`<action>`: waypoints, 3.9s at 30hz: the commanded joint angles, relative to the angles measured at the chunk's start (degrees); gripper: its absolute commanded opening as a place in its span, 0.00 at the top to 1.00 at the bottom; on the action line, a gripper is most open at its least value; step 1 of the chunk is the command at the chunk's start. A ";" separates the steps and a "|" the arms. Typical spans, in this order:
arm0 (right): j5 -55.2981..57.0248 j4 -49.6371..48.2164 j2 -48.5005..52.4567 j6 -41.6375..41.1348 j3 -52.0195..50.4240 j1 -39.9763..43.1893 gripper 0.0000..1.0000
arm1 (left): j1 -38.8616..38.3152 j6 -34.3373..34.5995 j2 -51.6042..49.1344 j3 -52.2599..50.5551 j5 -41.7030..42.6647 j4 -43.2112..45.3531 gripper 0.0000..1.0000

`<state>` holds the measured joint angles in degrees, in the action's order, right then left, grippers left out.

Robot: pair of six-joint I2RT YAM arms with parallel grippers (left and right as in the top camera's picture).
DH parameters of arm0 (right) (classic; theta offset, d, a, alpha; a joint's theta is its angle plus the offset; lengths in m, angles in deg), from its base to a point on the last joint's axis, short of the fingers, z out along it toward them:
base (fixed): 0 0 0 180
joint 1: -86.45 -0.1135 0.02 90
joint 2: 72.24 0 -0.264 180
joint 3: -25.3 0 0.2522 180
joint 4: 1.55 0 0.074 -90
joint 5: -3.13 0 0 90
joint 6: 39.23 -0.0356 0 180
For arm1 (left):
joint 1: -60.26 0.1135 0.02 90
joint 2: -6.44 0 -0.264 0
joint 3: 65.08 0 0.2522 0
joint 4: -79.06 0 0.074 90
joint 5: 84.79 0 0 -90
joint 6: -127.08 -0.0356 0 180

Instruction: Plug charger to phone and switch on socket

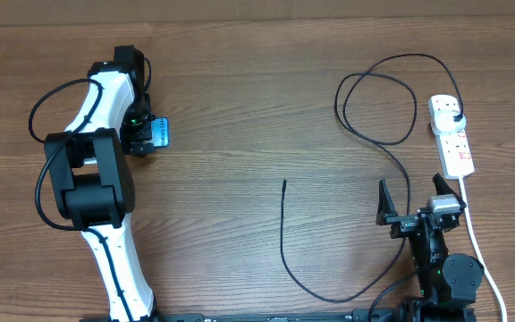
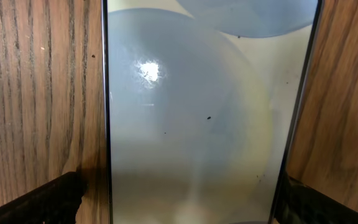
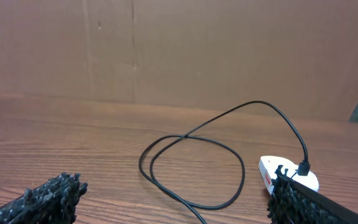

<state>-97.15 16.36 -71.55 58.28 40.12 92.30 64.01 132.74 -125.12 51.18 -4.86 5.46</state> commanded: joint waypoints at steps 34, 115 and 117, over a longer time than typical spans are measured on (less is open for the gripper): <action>-0.07 -0.20 -0.46 0.07 -0.61 -0.44 0.00 | 1.97 1.22 -2.95 -2.49 2.01 0.31 0.00; -0.07 -0.20 -0.46 0.07 -0.61 -0.44 0.00 | 3.85 -2.89 -2.95 -2.49 0.90 2.01 0.09; -0.07 -0.22 -0.46 0.07 -0.61 -0.44 0.00 | 3.85 -2.89 -2.95 -2.49 0.90 2.03 0.09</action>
<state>-97.15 16.38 -71.55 58.30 40.12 92.30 66.81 130.53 -125.08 51.05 -2.32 6.10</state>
